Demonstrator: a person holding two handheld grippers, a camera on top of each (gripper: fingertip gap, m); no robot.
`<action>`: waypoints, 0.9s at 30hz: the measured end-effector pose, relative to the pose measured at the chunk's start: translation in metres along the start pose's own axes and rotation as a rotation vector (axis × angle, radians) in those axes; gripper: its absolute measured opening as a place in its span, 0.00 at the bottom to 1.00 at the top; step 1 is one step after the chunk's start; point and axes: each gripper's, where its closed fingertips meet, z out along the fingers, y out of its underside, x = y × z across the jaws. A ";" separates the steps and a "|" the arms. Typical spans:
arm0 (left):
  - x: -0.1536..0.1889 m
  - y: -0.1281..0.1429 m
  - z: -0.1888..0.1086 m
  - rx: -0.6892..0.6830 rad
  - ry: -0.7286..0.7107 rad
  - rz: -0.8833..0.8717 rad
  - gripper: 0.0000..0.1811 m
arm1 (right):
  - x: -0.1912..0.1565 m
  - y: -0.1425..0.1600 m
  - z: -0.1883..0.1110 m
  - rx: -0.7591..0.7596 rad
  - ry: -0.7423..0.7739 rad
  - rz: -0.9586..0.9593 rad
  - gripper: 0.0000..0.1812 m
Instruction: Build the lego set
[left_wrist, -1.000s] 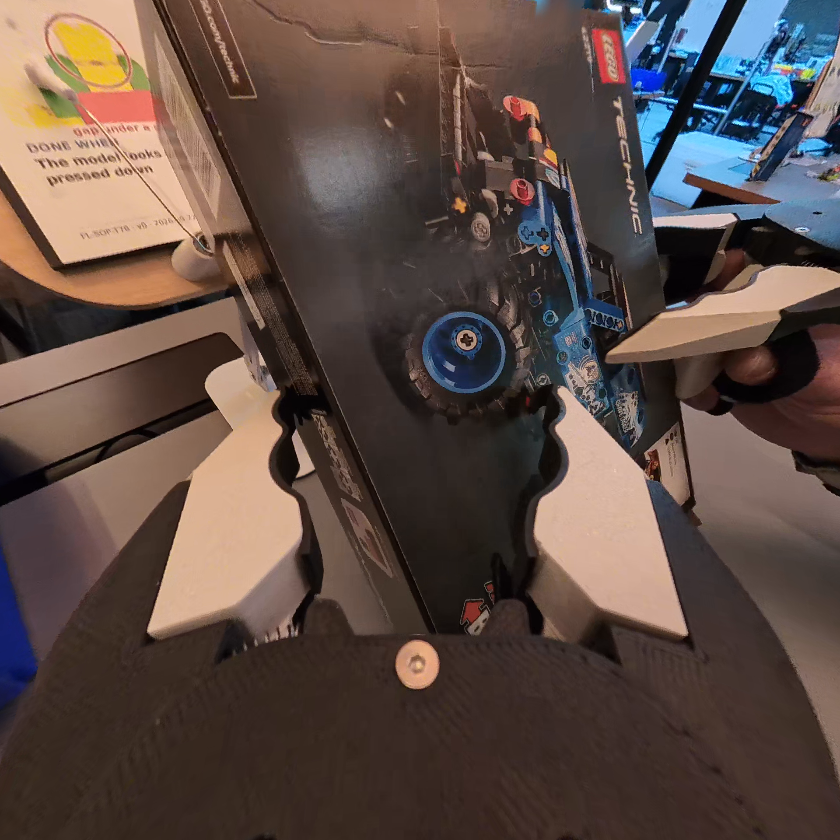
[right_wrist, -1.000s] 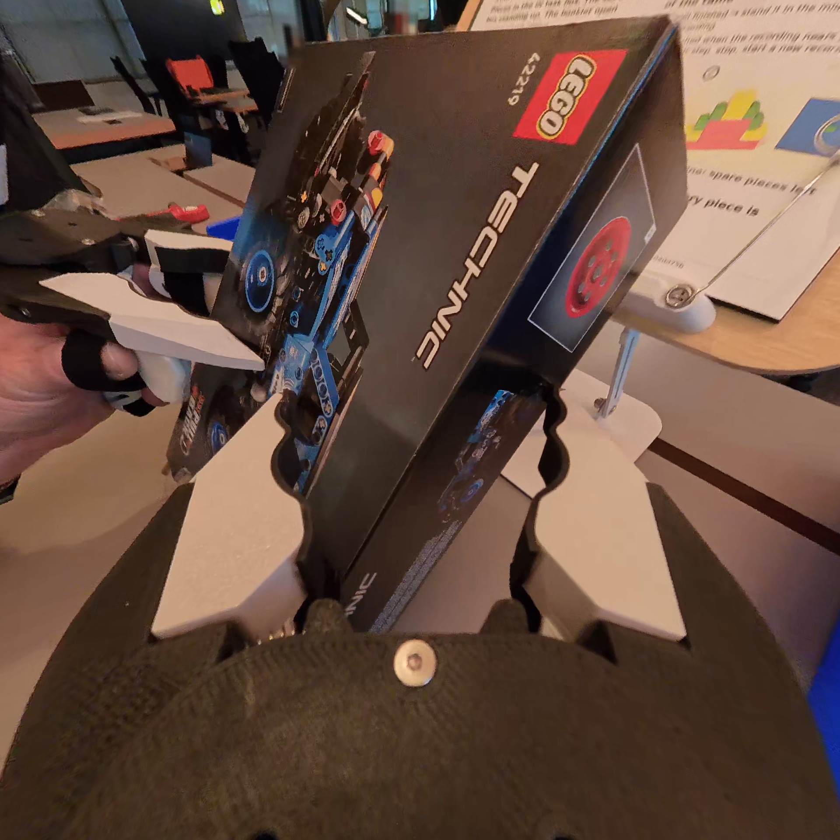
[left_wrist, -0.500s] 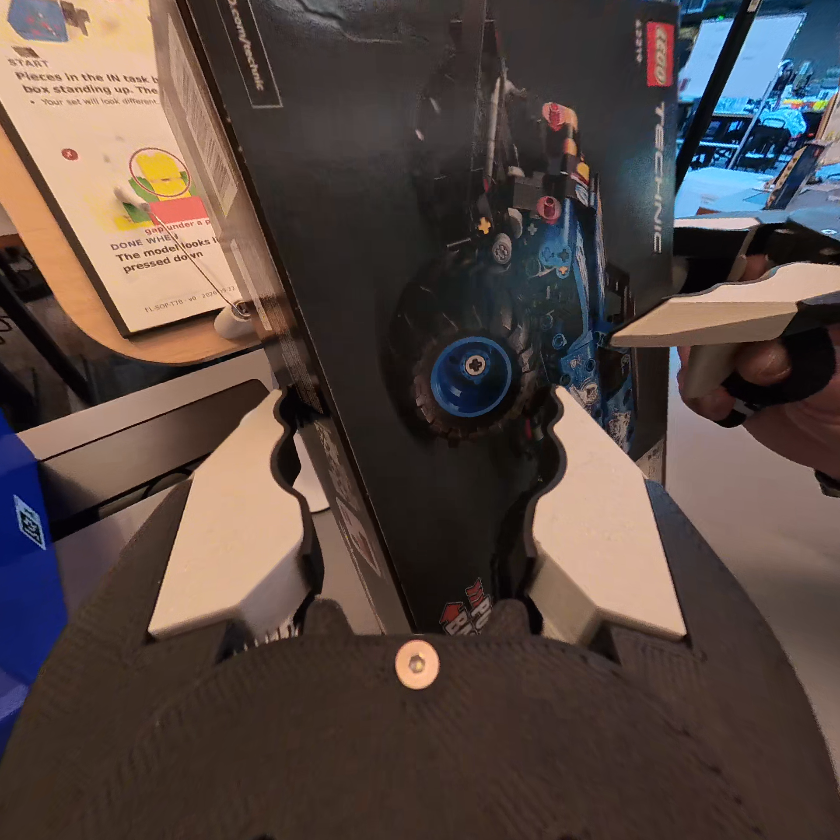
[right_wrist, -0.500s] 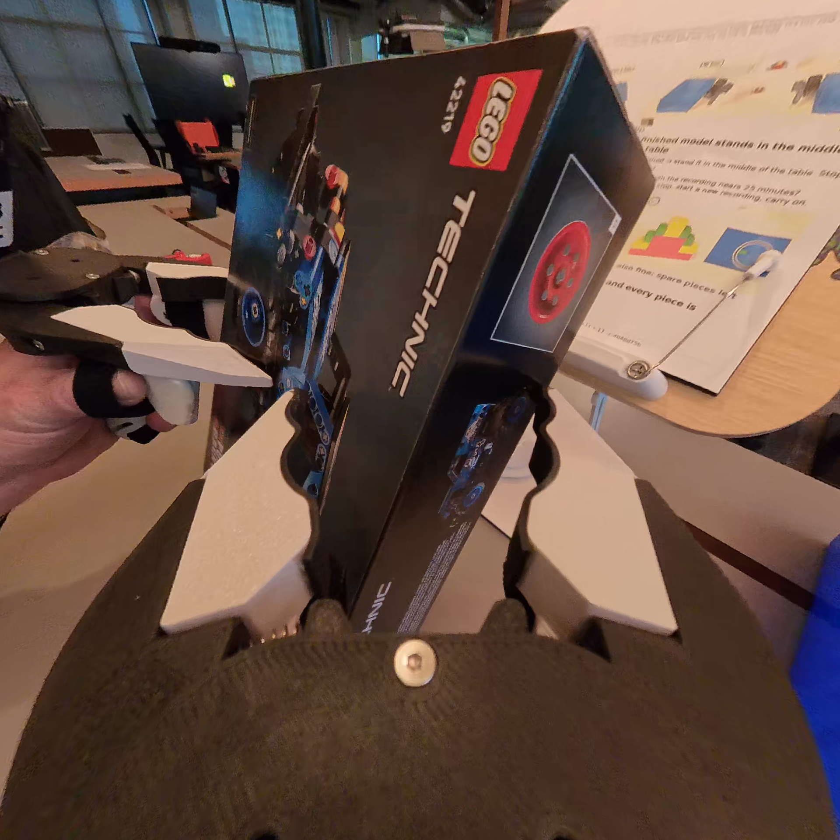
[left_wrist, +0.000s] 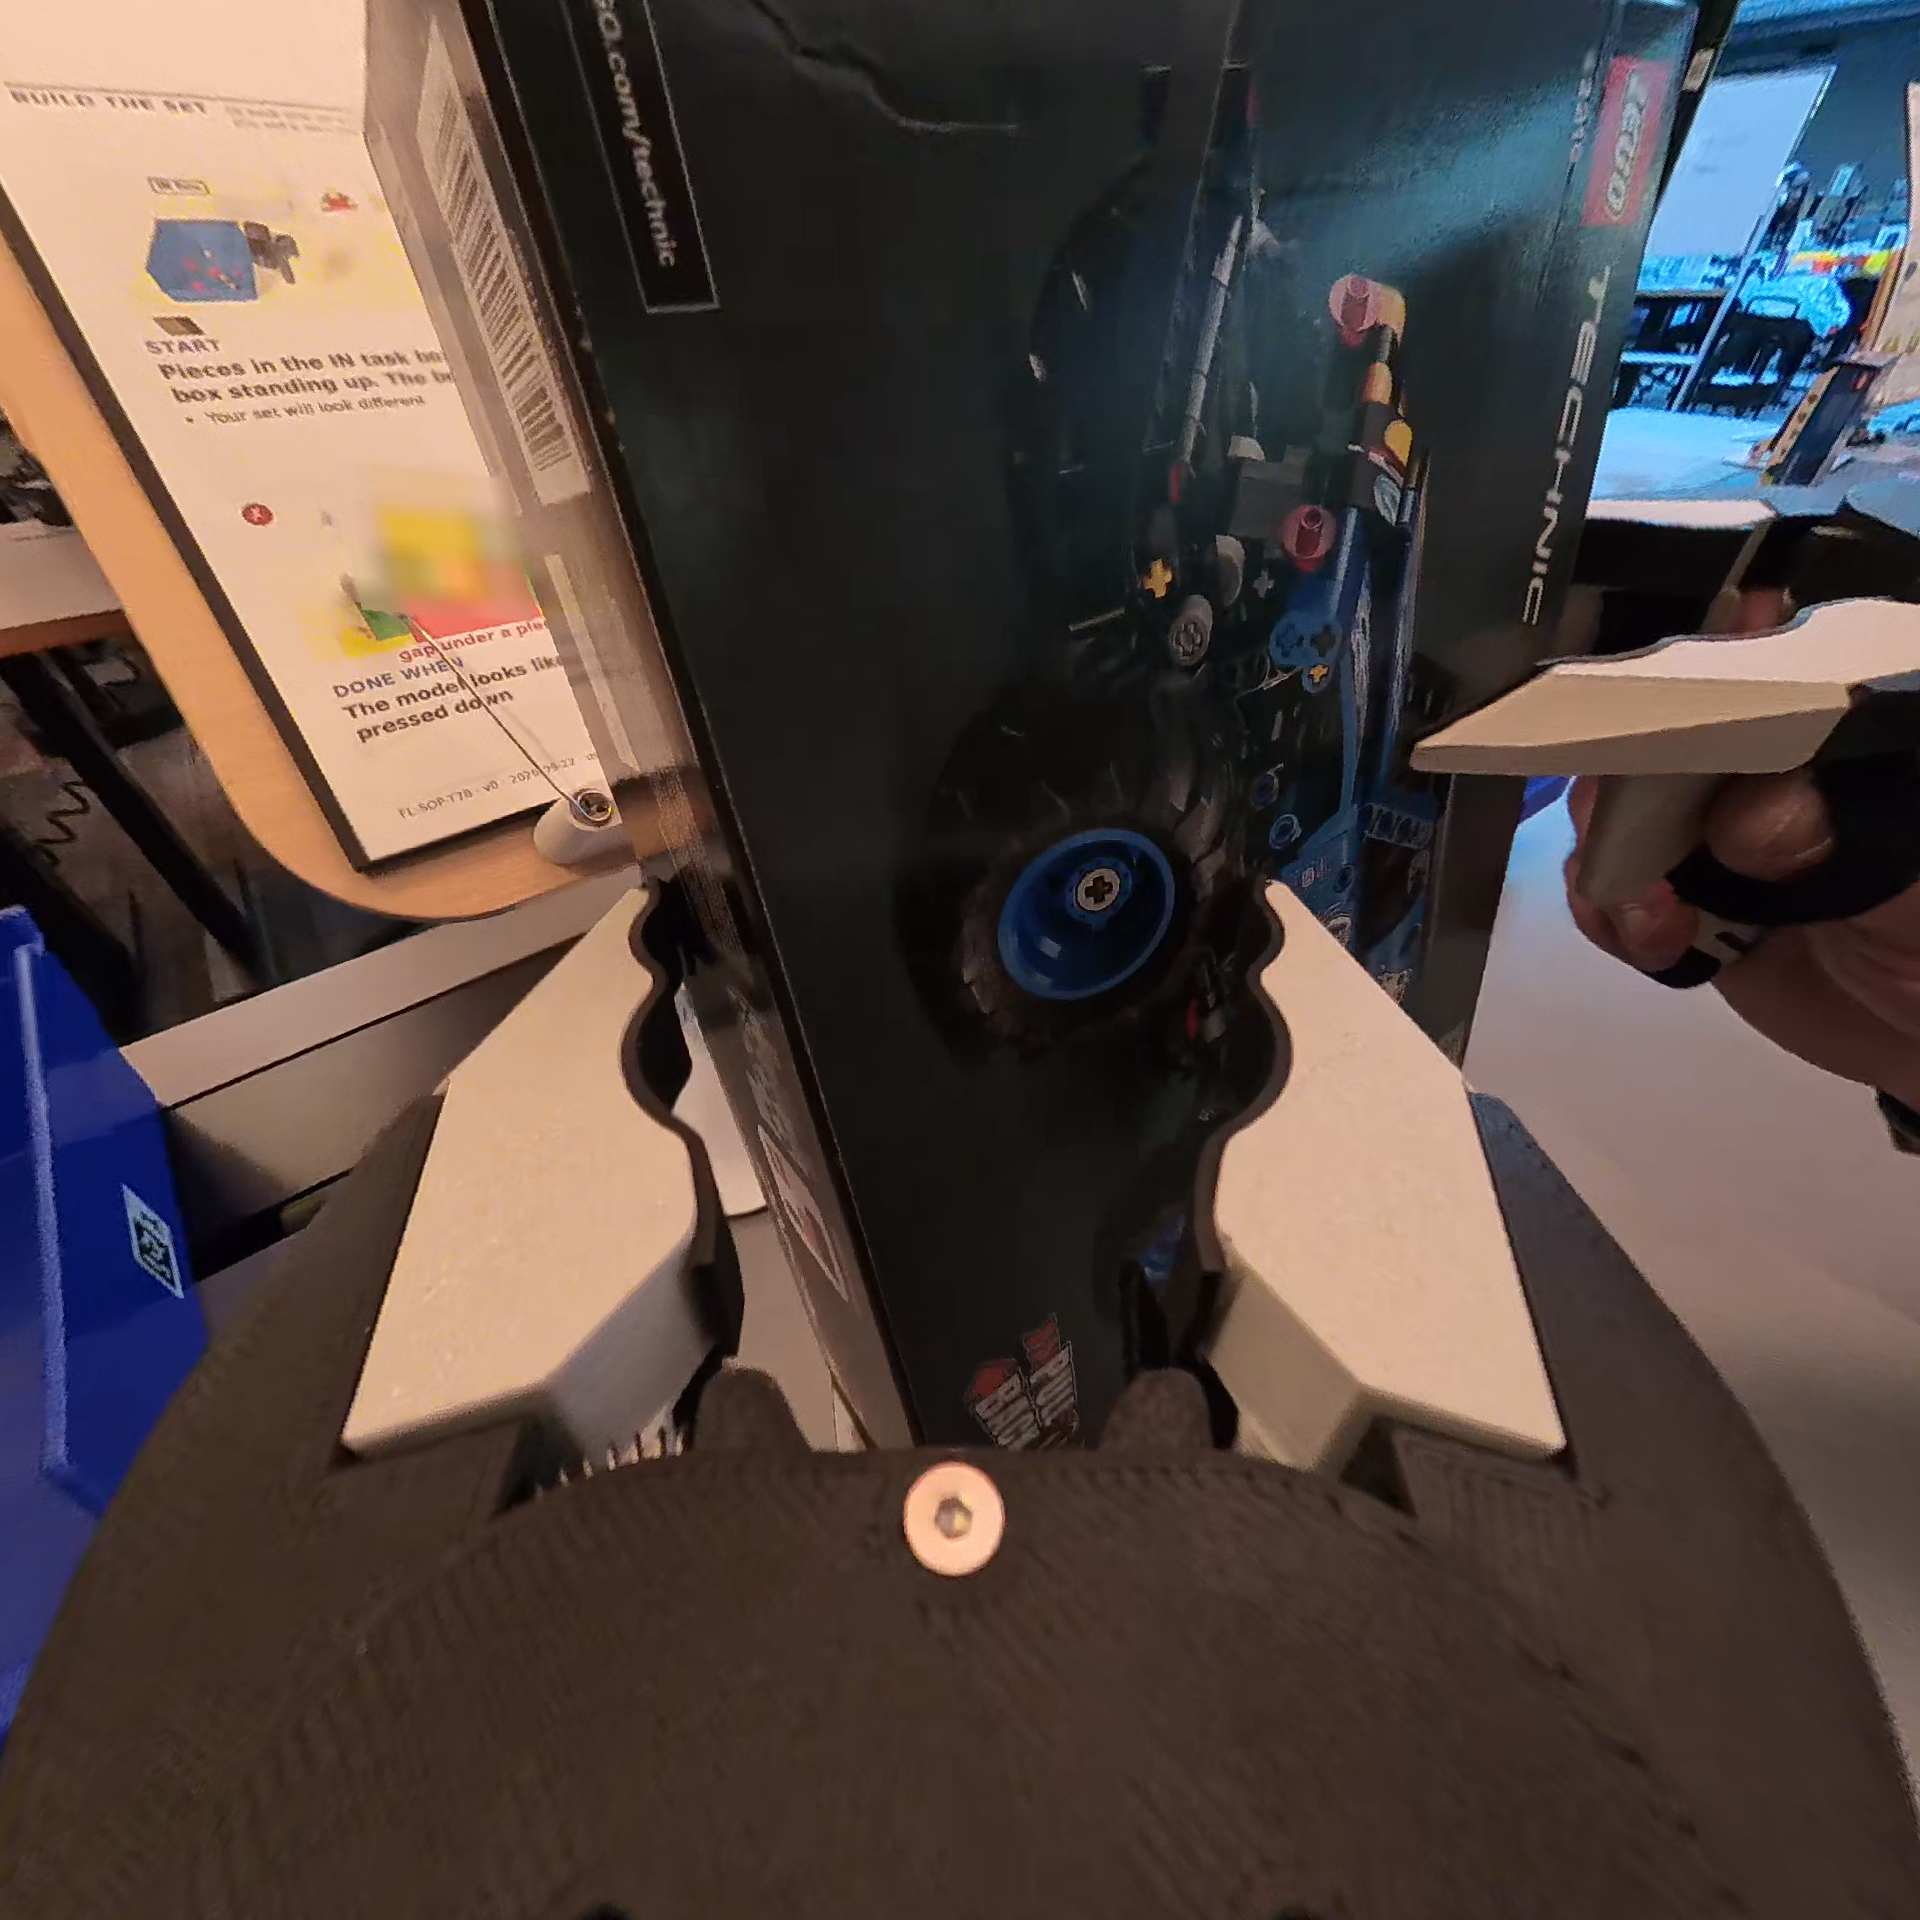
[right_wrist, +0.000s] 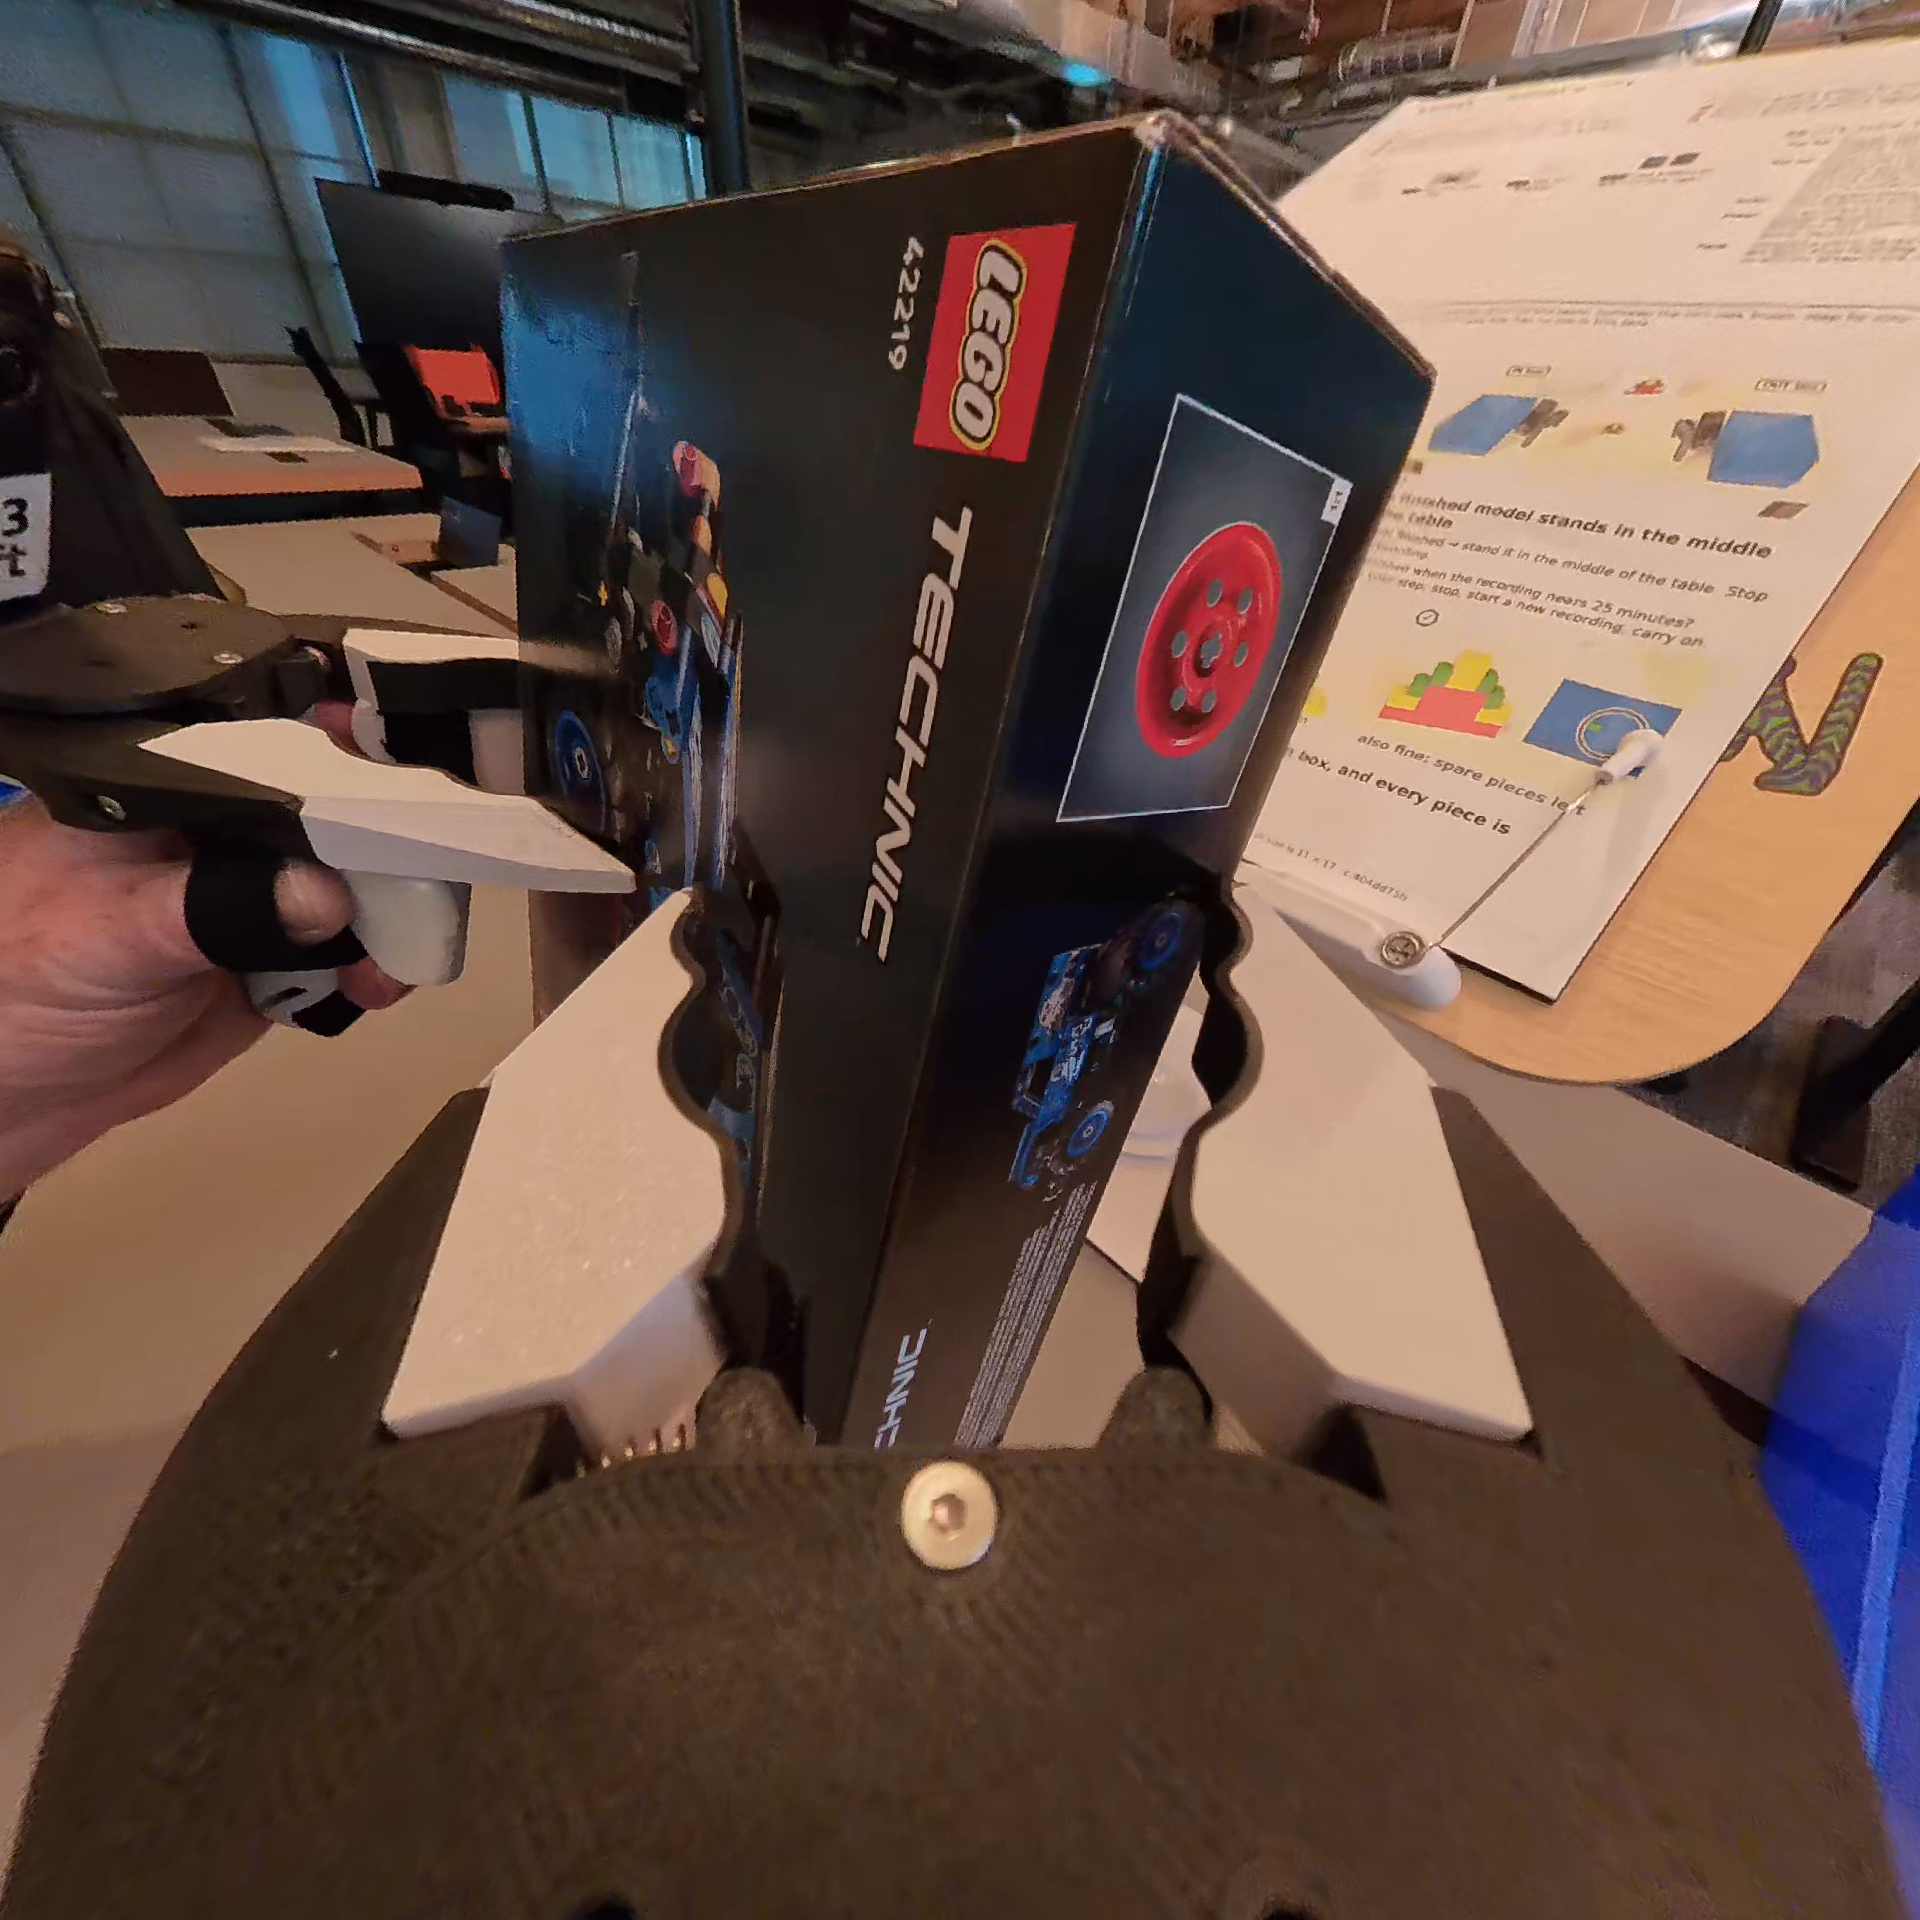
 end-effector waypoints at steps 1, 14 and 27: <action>0.000 0.001 0.001 -0.018 -0.001 0.005 0.57 | 0.002 0.002 0.001 -0.014 0.002 0.009 0.50; -0.001 -0.013 0.005 -0.073 -0.013 -0.001 0.57 | 0.007 -0.011 0.000 -0.058 0.014 0.029 0.50; 0.001 -0.033 0.015 -0.109 -0.013 0.022 0.56 | 0.022 -0.026 0.000 -0.068 0.028 0.057 0.52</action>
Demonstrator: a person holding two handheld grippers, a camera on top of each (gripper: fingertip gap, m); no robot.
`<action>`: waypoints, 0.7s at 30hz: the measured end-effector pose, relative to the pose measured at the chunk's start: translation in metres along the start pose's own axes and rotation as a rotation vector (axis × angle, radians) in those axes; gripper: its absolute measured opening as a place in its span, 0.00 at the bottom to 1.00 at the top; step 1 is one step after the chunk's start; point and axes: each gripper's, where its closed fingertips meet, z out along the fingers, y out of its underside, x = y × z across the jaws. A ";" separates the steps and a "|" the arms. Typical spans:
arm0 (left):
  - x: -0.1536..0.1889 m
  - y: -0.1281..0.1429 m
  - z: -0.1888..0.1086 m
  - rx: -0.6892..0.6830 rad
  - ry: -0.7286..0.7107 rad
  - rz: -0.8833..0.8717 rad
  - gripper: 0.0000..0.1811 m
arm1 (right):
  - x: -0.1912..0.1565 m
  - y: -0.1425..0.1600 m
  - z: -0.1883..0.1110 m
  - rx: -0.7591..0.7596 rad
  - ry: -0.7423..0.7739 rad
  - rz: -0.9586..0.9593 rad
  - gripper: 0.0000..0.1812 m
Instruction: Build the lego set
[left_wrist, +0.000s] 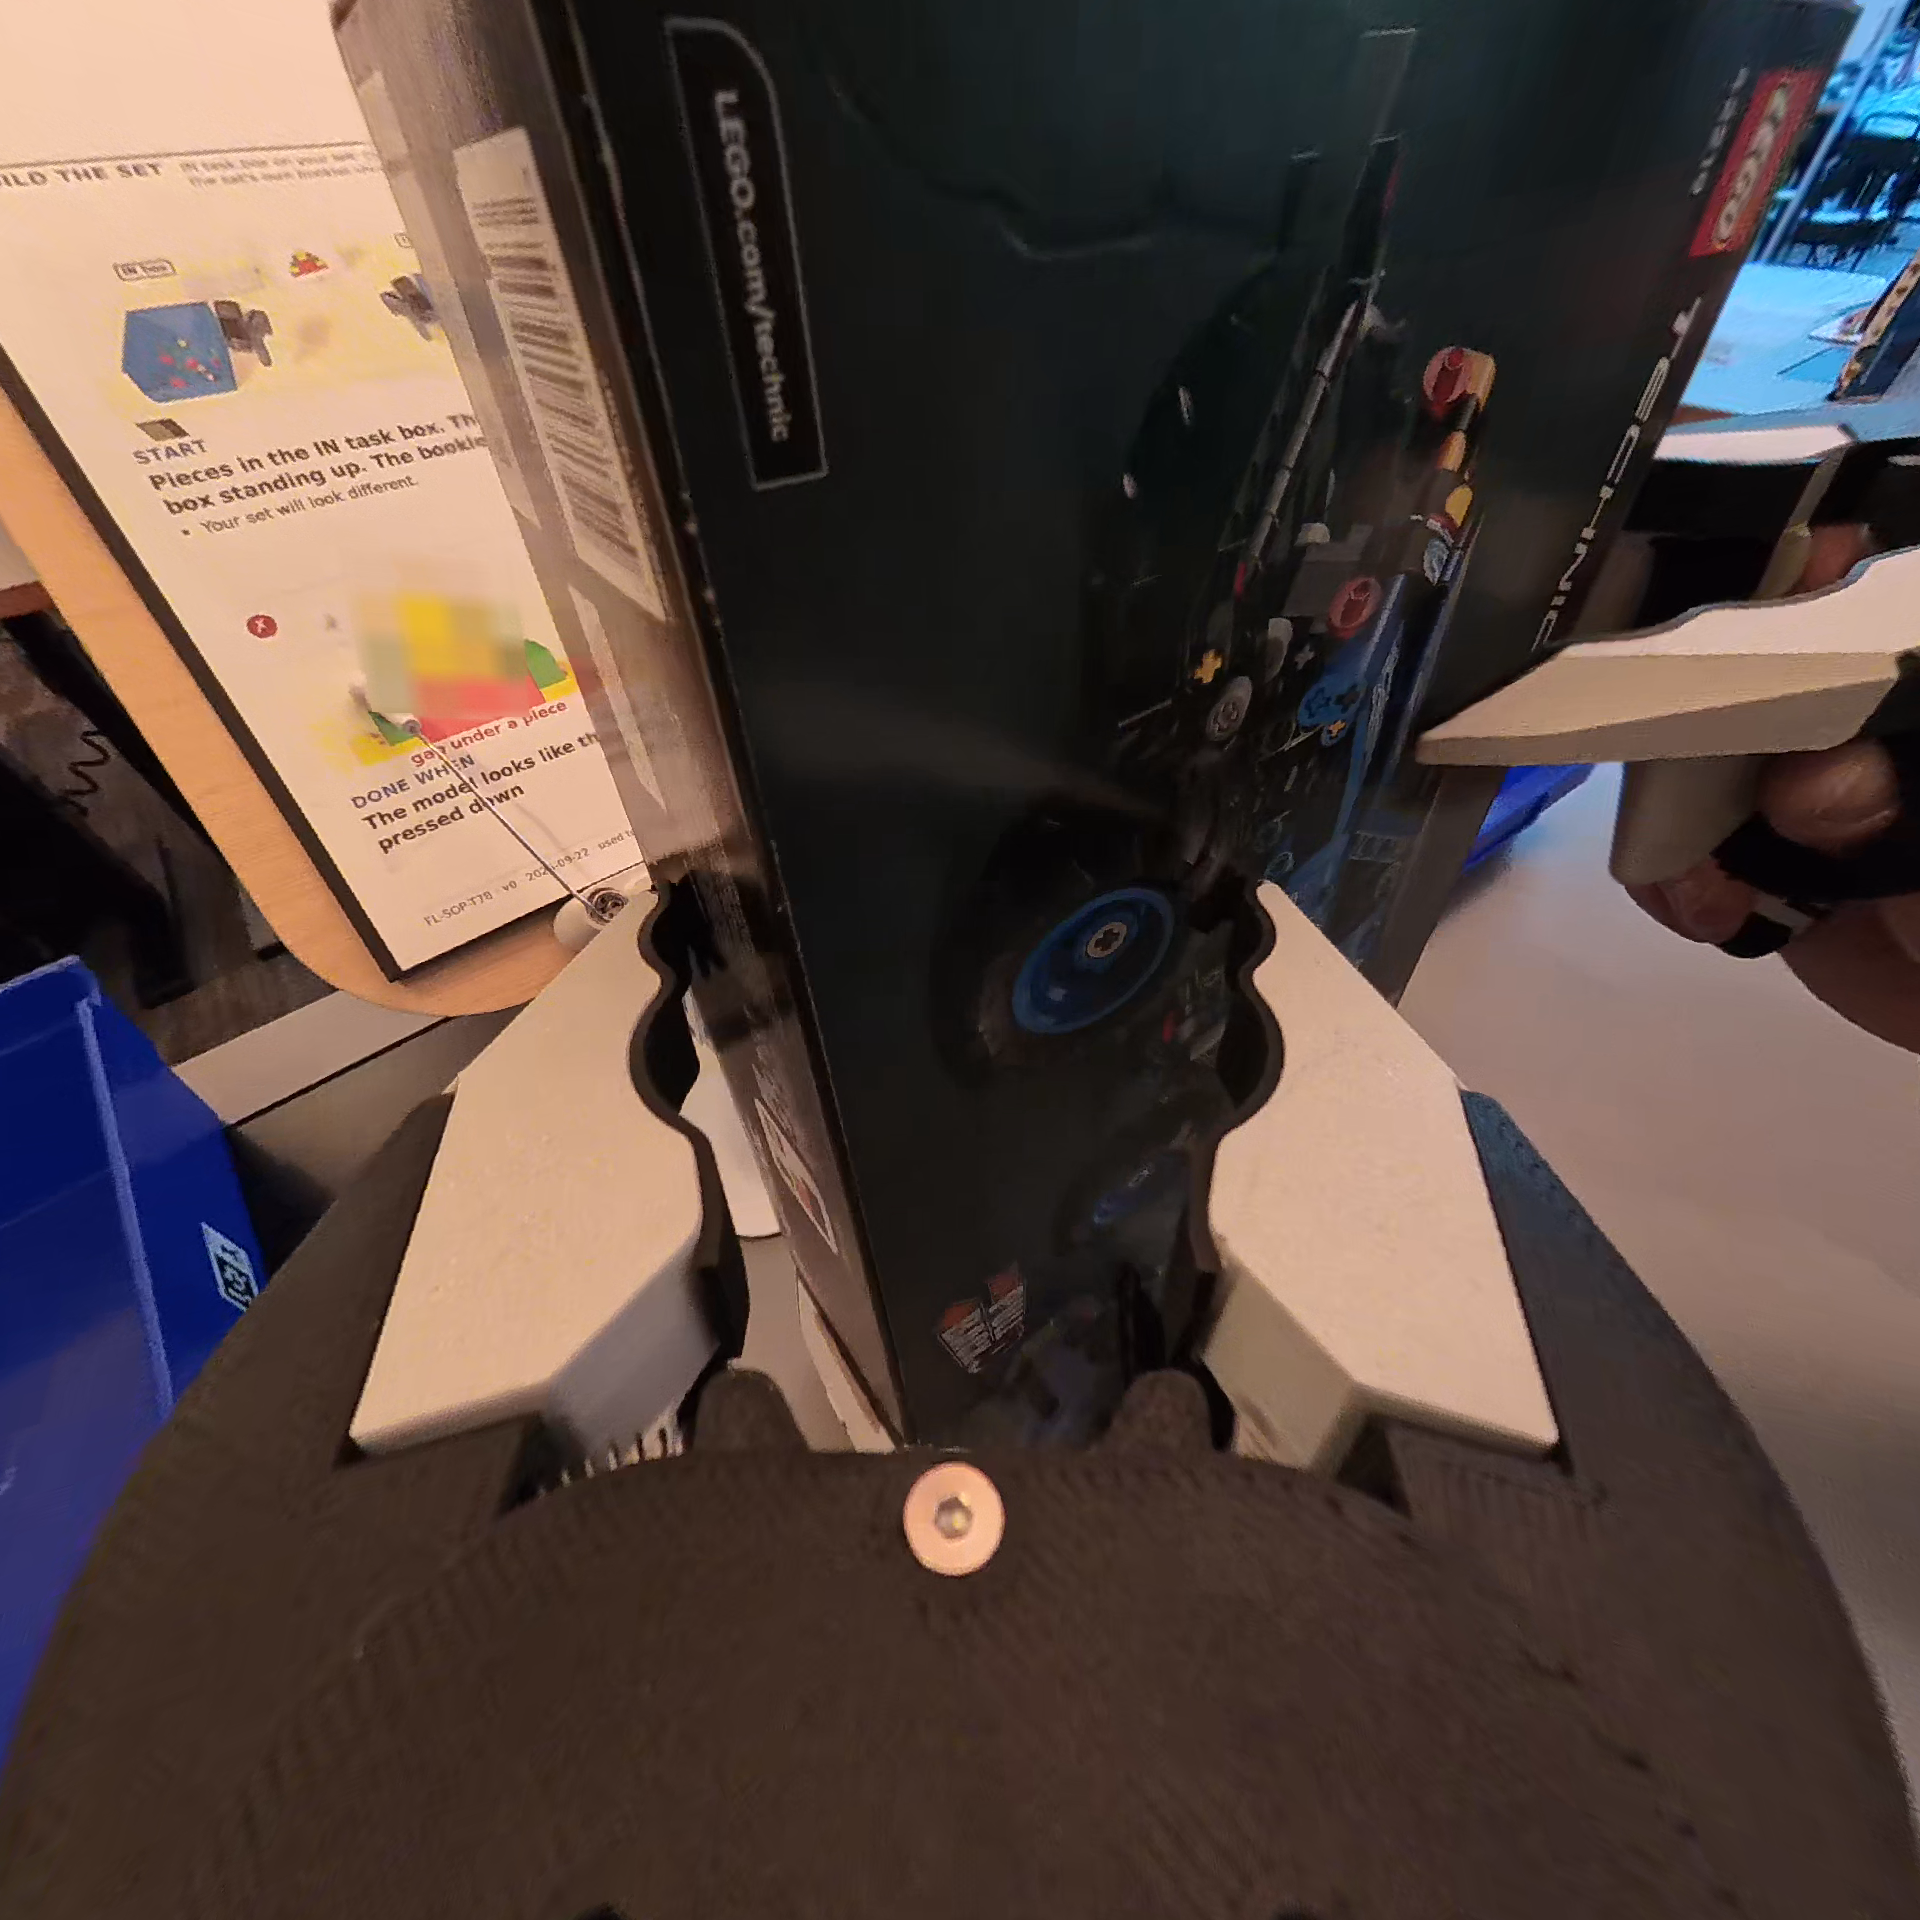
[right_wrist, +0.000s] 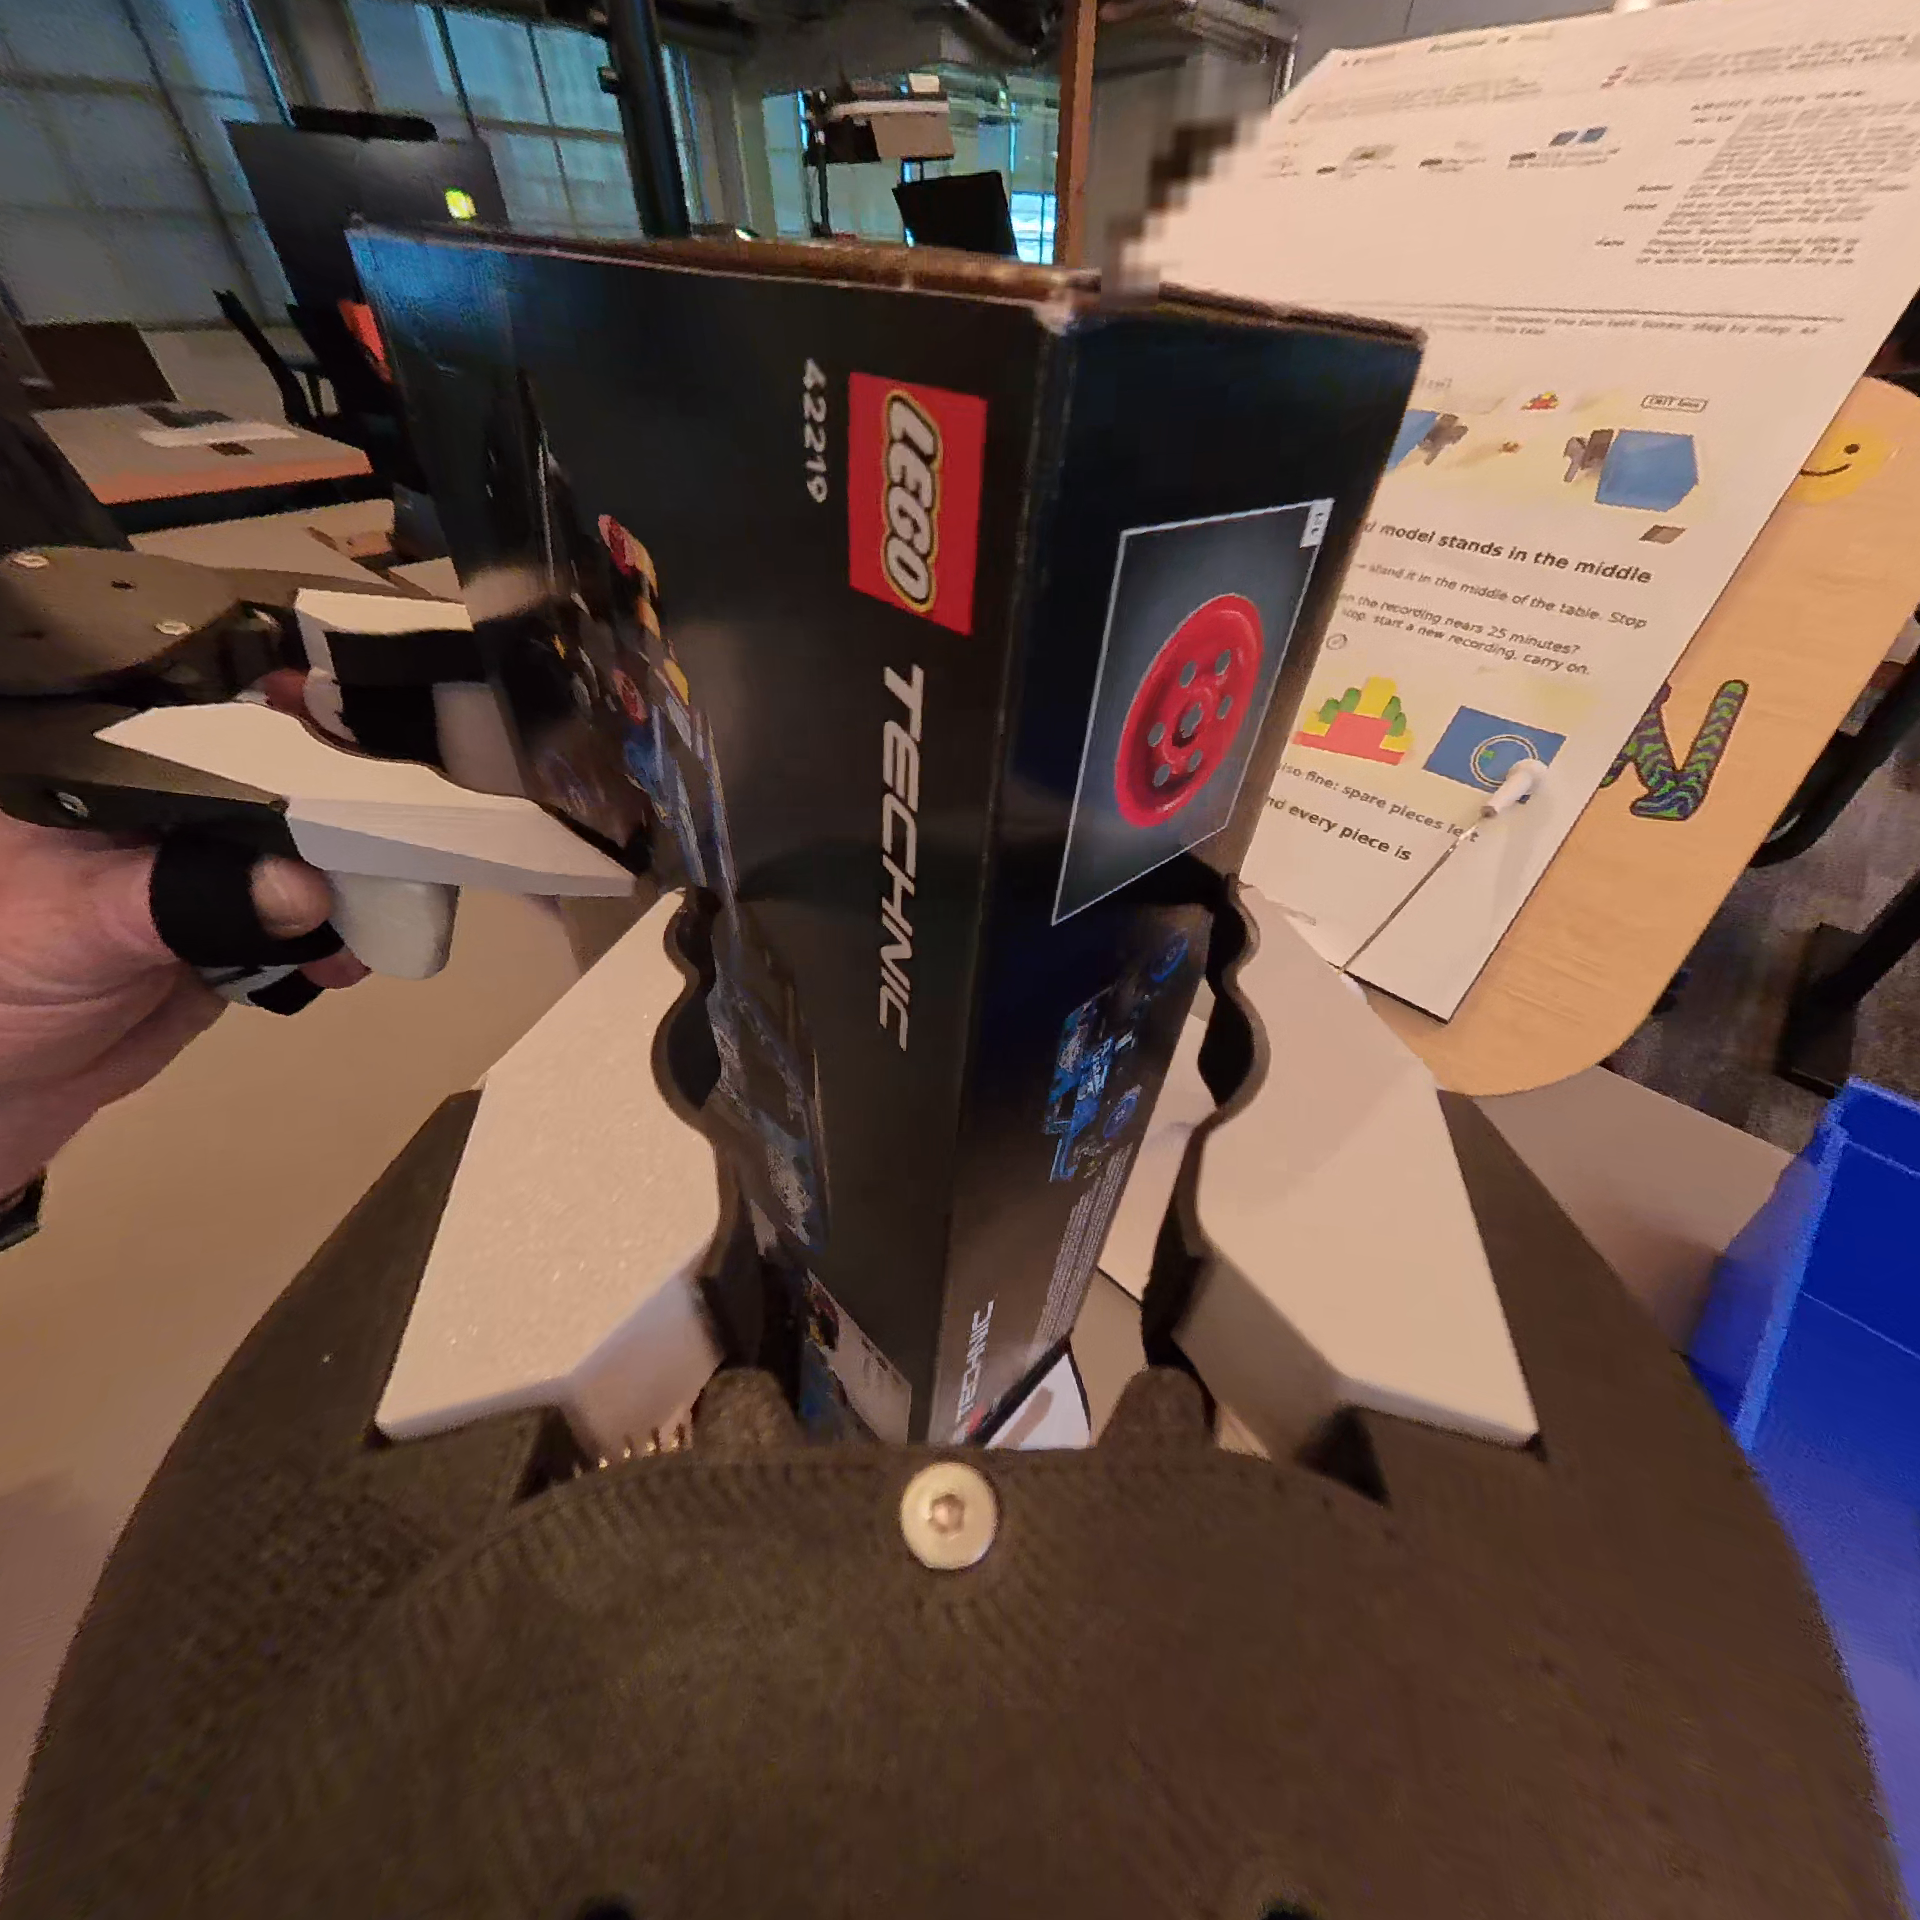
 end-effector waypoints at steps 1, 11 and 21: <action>0.000 0.001 0.001 -0.006 -0.004 0.000 0.56 | 0.001 0.002 0.001 -0.006 -0.002 0.007 0.52; 0.002 -0.010 -0.001 -0.026 -0.006 0.006 0.55 | 0.003 -0.008 -0.002 -0.024 0.004 0.003 0.52; -0.005 -0.010 0.007 -0.071 0.009 -0.032 0.55 | 0.010 -0.008 0.003 -0.077 -0.009 0.042 0.51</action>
